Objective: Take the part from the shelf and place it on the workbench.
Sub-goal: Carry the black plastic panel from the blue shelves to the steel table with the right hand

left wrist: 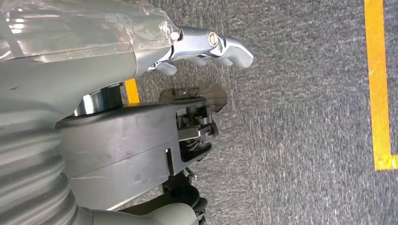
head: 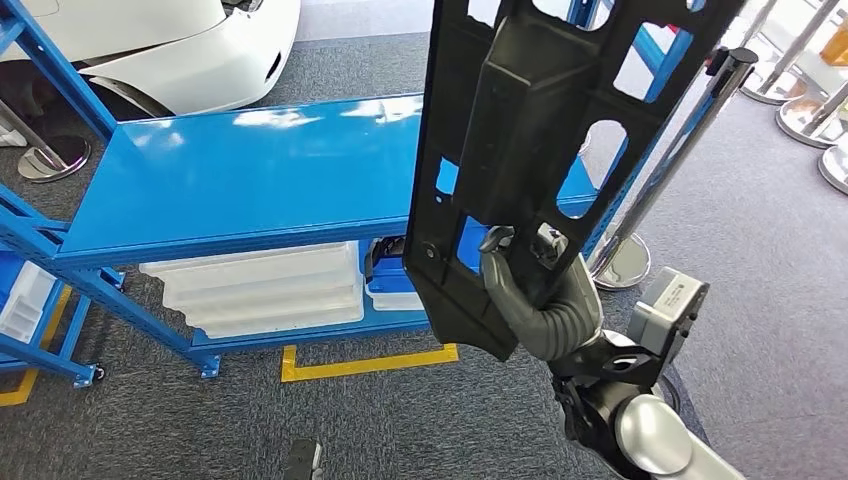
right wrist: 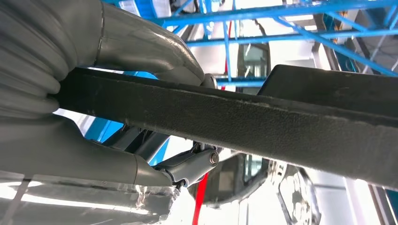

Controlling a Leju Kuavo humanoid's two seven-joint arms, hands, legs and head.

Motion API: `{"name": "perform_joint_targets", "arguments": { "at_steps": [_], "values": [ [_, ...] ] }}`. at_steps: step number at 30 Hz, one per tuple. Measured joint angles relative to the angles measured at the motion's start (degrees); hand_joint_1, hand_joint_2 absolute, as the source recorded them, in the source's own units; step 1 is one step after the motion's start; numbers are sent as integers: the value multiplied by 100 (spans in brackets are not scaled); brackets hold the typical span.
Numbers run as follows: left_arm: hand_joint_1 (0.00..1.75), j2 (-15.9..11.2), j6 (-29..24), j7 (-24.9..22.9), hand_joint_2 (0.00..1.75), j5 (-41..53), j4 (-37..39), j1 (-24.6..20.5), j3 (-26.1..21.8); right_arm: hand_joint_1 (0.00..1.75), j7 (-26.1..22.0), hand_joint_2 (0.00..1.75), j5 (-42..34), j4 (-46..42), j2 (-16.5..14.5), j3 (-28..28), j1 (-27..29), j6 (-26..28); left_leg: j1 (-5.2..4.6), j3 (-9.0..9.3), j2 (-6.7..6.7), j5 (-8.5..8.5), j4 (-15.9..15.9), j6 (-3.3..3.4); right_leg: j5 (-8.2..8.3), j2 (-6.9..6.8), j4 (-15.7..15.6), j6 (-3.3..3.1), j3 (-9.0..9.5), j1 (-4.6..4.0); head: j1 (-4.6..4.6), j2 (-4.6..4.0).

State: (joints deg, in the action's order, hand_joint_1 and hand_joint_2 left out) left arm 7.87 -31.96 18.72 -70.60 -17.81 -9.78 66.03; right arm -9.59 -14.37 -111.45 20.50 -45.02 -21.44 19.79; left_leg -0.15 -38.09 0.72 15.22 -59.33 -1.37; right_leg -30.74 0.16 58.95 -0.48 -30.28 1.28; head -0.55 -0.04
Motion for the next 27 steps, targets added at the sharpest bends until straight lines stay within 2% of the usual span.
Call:
{"name": "perform_joint_targets", "arguments": {
  "at_steps": [1,2,3,5,6,7,8,9,10,11,12,13,14,15,16,17,18,20,21,22,23,24,25,26,27],
  "values": [
    [0,0,-1,-3,175,6,0,0,0,175,5,175,4,-1,1,3,3,18,11,-44,-10,81,-73,-37,48,-3,1,-61,-47,-2,16,0],
    [0,0,-1,-6,175,12,0,-1,0,175,10,175,9,-3,1,4,7,30,20,-113,-20,264,-232,-67,106,-9,-5,-116,-103,-5,39,-1],
    [0,0,-2,-10,175,16,0,-3,0,175,14,175,14,-5,1,4,11,40,31,-206,-29,535,-498,-88,169,-14,-10,-159,-168,-10,71,0],
    [0,0,-2,-16,175,18,0,-6,1,175,17,175,19,-8,1,6,21,46,37,-393,-32,1067,-1222,-103,292,-14,-6,-193,-318,-37,143,0],
    [0,-1,-2,-18,175,18,0,-6,2,175,19,175,20,-8,1,6,27,48,35,-425,-32,1185,-1523,-98,356,-14,-3,-197,-401,-54,174,0],
    [0,-1,-2,-19,175,18,0,-6,2,175,20,175,21,-8,2,6,33,48,31,-378,-33,1171,-1672,-80,421,-14,-1,-199,-487,-73,202,-1],
    [0,0,-2,-19,175,18,0,-7,2,175,21,175,23,-9,2,6,38,49,23,-235,-33,1059,-1625,-49,488,-14,1,-199,-574,-90,226,0],
    [0,-1,-2,-19,175,18,0,-8,2,175,22,175,25,-10,3,6,41,49,6,14,-35,910,-1366,-3,554,-10,1,-196,-654,-105,244,1],
    [0,-1,-2,-19,175,19,0,-12,2,175,22,175,26,-12,3,7,43,49,-19,340,-41,818,-962,53,617,-7,2,-187,-720,-112,255,1],
    [0,-1,-2,-19,175,20,0,-16,2,175,22,175,28,-16,3,11,45,49,-45,661,-41,813,-490,103,676,-5,3,-168,-770,-117,262,2],
    [0,-2,-3,-19,175,21,0,-18,2,175,21,175,31,-21,3,15,49,49,-70,900,-36,830,-132,132,733,-10,-8,-140,-793,-110,252,1],
    [0,-2,-4,-19,175,22,0,-19,2,175,21,175,34,-25,3,21,52,49,-95,1038,-30,859,102,154,787,-20,-23,-106,-799,-93,250,1],
    [0,-2,-6,-19,175,22,0,-17,2,175,20,175,37,-28,3,26,55,49,-111,1067,-20,847,209,168,844,-34,-46,-66,-797,-76,260,1],
    [0,-2,-8,-19,175,22,0,-15,2,175,21,175,37,-29,4,30,58,51,-112,1037,-10,762,243,190,889,-43,-67,-30,-803,-64,273,1],
    [0,-1,-8,-19,175,22,0,-17,2,175,26,175,37,-29,9,34,61,55,-113,997,-4,680,302,224,867,-42,-57,2,-834,-60,297,1],
    [0,-1,-9,-18,175,23,0,-18,3,175,32,175,39,-30,14,42,63,65,-103,935,2,586,356,256,736,-36,25,29,-887,-63,298,1],
    [0,0,-8,-18,175,24,0,-17,3,175,45,175,42,-30,20,52,65,80,-91,857,8,488,403,282,494,-28,210,53,-960,-65,278,1],
    [0,0,-3,-16,175,30,0,-15,5,175,86,175,55,-30,31,71,75,124,-93,676,12,335,406,307,-89,-23,864,96,-1109,-52,212,1],
    [0,0,0,-16,175,32,0,-12,6,175,108,175,64,-30,39,75,87,148,-93,580,16,265,397,307,-235,-23,1212,116,-1151,-44,187,1],
    [0,0,2,-16,175,36,0,-11,7,175,126,175,76,-30,48,75,100,174,-90,478,22,196,381,301,-228,-24,1455,136,-1138,-37,163,1],
    [0,0,5,-16,175,42,0,-11,8,175,140,175,91,-31,57,77,113,204,-84,377,30,132,355,289,-98,-25,1526,154,-1048,-29,140,1],
    [0,0,10,-16,175,54,0,-11,10,175,153,175,107,-31,64,80,123,239,-76,271,36,71,316,272,73,-28,1399,171,-864,-19,113,1],
    [0,0,16,-15,175,70,0,-11,12,175,169,175,126,-34,70,83,132,276,-68,170,40,20,260,251,176,-34,1081,185,-586,-7,85,1],
    [0,0,23,-13,175,89,0,-11,14,175,184,175,146,-39,75,87,141,311,-69,77,41,-19,192,228,156,-40,655,184,-275,-9,52,1],
    [0,0,29,-12,175,110,0,-11,16,175,195,175,165,-50,80,93,161,343,-71,4,41,-57,131,199,77,-40,309,151,-39,-18,34,1]
  ]
}}
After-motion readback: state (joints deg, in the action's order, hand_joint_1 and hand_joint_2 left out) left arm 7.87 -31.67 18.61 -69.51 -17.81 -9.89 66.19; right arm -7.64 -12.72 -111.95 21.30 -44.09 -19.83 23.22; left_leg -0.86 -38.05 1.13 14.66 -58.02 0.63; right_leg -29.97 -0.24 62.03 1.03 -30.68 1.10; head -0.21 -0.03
